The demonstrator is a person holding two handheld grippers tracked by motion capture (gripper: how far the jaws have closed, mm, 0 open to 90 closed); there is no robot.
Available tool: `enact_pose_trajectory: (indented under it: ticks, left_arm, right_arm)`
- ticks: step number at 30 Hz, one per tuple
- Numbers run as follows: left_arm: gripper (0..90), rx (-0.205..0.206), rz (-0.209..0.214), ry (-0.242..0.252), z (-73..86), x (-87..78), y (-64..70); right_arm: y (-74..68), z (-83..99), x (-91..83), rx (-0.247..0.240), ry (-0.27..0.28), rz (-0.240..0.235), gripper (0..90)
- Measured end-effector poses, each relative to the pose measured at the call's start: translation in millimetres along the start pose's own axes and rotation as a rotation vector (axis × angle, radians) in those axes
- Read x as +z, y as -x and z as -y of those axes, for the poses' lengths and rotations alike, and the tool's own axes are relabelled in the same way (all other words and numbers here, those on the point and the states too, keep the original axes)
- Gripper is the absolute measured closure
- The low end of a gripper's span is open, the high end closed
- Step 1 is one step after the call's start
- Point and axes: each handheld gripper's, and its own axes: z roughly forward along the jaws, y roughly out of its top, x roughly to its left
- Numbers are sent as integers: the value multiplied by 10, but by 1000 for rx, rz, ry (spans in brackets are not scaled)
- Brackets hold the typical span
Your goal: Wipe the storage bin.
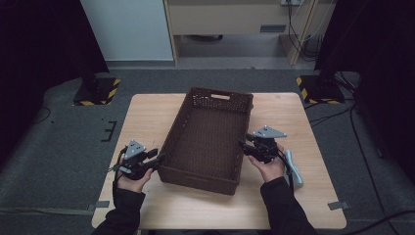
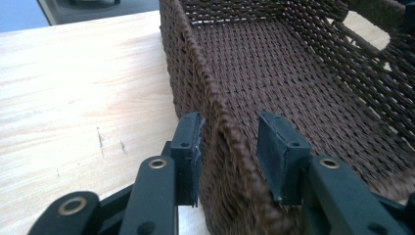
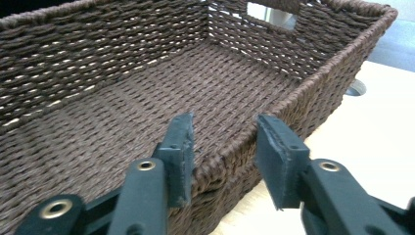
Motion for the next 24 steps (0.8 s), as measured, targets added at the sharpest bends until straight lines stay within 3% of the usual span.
enact_pose_trajectory:
  ticks: [2,5,7,10,13,16,21,24]
  left_arm:
    - [640,-8,-1,-6,0,4,-7]
    - [677,4,-42,-15,-28,17,-16]
    - [695,-8,-61,-14,-36,25,-68]
    - [697,-45,-85,-6,-42,33,-163]
    - [691,-58,-90,1,-30,24,-209]
    - [665,-41,-79,13,-20,-7,-189]
    - [653,-60,-61,7,-15,-11,-220]
    - [655,-61,-83,-4,-29,21,-256]
  right_arm:
    - [-35,-4,-14,-16,-4,7,602]
    - [-50,-47,-20,-34,-26,12,563]
    - [-22,-82,-21,-38,1,41,520]
    - [63,-118,14,-2,23,67,484]
    - [117,-102,94,26,14,61,476]
    - [120,-70,151,40,19,42,481]
    - [84,-73,141,34,8,27,525]
    - [51,-68,123,32,1,22,516]
